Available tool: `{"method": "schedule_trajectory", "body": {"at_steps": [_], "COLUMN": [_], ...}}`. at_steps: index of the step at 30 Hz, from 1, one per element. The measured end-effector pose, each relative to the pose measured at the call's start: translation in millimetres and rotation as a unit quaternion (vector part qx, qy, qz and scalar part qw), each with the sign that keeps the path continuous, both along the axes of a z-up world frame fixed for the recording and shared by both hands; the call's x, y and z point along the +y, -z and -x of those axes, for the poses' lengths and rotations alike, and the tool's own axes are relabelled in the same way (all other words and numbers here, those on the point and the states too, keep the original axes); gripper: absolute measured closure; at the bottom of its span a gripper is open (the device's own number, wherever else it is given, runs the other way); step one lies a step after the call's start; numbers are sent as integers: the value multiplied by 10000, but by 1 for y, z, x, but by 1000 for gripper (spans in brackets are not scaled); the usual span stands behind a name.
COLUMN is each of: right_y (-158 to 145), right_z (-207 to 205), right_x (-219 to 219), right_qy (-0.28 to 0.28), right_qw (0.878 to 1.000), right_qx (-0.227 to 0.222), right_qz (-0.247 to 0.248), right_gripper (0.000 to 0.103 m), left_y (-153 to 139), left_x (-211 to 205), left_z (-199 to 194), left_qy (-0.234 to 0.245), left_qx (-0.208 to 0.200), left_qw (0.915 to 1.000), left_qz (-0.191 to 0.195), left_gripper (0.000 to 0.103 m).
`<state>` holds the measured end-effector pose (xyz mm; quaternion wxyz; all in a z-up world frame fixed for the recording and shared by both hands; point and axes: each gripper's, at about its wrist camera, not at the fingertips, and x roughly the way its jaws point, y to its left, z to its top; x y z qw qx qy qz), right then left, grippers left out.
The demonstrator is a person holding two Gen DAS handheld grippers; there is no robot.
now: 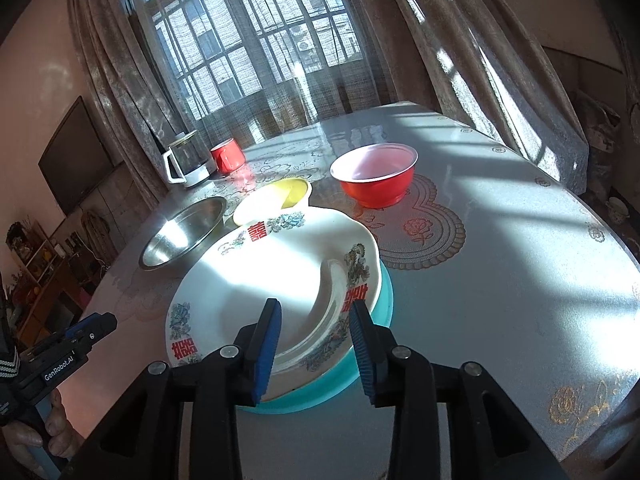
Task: Organize plates and bowls
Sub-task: 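Open the left tool and release the large plate on the stack, then move the left tool to the rim of the steel bowl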
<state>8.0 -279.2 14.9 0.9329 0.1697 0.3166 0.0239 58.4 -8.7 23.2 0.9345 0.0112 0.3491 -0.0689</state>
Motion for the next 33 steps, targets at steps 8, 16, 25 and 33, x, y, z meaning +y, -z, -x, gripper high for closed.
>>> {"method": "schedule_trajectory", "body": {"at_steps": [8,16,25,33], "right_y": [-12,-12,-9,-11], "right_z": [-19,-53,-91,-122], "right_x": [19,49,84,106], "right_qy": [-425,-1159,-1634,-1868], "right_qw": [9989,9916,9840,9794], "right_qx": [-35,214,426,556], "right_qz": [-169,-526,-562,-526], "right_gripper": [67,66,66,66], "left_y": [-2,12,19,19], "left_x": [14,33,56,70], "left_z": [-1,-19,-50,-77], "left_qy": [-142,-329,-572,-581], "left_qx": [-47,302,462,638], "left_qw": [9999,9987,9968,9936], "left_qz": [-12,234,300,725], "left_gripper": [71,70,69,61]}}
